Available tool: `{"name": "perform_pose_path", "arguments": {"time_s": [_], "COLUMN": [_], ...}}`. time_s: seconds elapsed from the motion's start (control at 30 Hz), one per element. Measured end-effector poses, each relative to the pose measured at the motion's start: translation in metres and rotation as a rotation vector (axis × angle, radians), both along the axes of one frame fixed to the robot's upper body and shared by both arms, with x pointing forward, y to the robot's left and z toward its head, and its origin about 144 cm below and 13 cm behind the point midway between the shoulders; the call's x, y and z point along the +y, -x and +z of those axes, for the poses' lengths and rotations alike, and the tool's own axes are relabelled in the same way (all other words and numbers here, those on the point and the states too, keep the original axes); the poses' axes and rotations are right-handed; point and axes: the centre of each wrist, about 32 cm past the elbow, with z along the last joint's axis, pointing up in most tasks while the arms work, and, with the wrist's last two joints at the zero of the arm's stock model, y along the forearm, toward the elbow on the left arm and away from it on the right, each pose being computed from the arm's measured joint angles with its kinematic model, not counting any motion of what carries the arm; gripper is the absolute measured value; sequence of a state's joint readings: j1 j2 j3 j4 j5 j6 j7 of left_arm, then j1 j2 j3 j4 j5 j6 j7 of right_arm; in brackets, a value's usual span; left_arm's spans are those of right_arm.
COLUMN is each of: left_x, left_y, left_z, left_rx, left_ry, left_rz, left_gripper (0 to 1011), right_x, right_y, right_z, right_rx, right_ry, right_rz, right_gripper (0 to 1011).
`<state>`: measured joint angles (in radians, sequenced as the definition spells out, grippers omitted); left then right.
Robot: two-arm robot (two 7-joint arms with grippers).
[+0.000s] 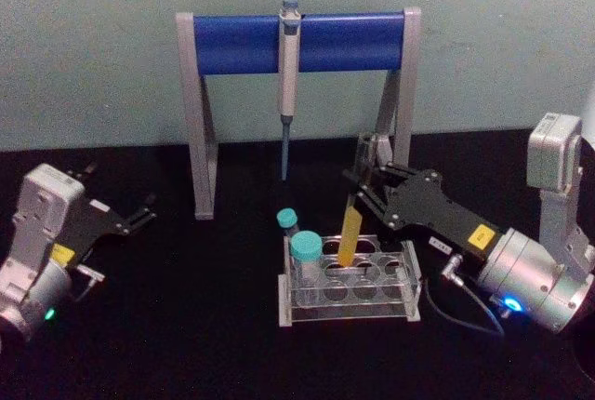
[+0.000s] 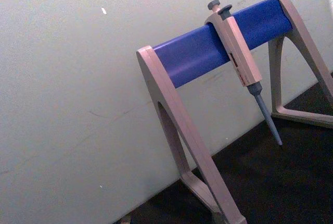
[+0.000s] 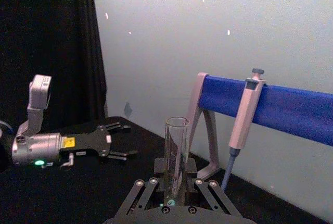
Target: Pick up the test tube from the test tube rack, shake it, then place it back into the test tube rack.
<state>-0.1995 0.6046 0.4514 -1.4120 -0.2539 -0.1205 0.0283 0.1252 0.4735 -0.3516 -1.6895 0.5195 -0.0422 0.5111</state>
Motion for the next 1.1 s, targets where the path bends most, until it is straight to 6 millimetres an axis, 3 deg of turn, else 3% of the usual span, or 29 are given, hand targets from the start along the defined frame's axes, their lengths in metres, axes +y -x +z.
{"name": "perform_pose_path", "arguments": {"time_s": [1.1], "left_x": [0.000], "left_y": [0.000], "left_z": [0.000], "left_rx": [0.000], "left_ry": [0.000], "left_rz": [0.000], "left_gripper": [1001], "right_x": [0.005], "right_y": [-0.007], "right_z": [-0.017], "right_rx": [0.022], "right_ry": [0.036], "right_rz": [-0.003], "right_gripper": [233]}}
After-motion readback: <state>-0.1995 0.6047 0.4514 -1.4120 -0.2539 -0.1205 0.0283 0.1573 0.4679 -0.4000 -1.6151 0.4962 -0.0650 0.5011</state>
